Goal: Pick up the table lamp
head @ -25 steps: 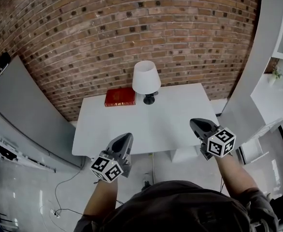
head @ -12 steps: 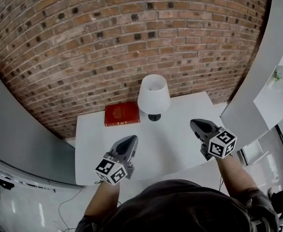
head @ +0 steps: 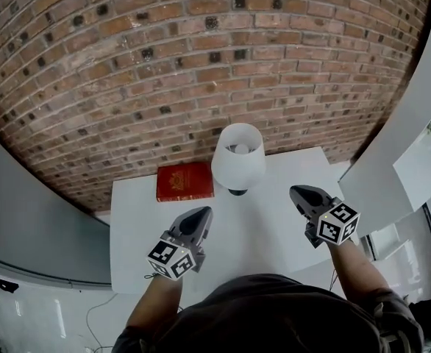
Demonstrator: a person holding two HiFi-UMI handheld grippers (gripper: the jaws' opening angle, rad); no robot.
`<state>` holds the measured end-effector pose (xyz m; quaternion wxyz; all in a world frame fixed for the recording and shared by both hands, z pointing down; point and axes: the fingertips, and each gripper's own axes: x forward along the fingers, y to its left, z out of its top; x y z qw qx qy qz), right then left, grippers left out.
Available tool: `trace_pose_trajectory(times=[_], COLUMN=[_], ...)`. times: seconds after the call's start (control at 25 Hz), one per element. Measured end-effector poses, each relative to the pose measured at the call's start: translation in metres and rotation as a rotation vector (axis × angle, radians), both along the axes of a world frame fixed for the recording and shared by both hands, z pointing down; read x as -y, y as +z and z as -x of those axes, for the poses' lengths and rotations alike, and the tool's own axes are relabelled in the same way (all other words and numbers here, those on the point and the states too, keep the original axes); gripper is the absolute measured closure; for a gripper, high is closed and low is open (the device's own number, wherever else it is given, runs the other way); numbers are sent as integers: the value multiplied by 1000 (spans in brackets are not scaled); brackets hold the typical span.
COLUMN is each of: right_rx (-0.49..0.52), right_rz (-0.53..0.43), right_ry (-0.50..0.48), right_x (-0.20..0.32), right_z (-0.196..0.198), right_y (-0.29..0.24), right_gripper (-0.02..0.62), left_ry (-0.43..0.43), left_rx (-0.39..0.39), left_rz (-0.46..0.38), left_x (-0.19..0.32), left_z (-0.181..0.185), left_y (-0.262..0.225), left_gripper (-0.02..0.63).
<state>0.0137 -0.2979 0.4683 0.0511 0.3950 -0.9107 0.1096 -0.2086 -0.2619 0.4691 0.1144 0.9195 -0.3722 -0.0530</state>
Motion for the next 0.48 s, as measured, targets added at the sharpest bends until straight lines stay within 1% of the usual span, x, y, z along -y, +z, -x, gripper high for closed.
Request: trace_pose_trajectory(times=[0.12,0.24,0.32,0.48], right_rx=[17,24,24,18], right_rz=[18,22,22,16], right_ry=[-31,-71,-109,-219], right_x=[23,50,67,83], right_z=[-13,-35,-50,-66], right_y=[9,17,23,34], right_gripper=[601,601,601,601], left_ry=[-29,-76,-128,-243], left_rx=[21,27,11,-4], left_rz=[24,49,68,78], left_x=[18,42,54,56], left_z=[-14,-35,-50,-75], left_y=[11,20,24,29], left_gripper=[617,617,617,617])
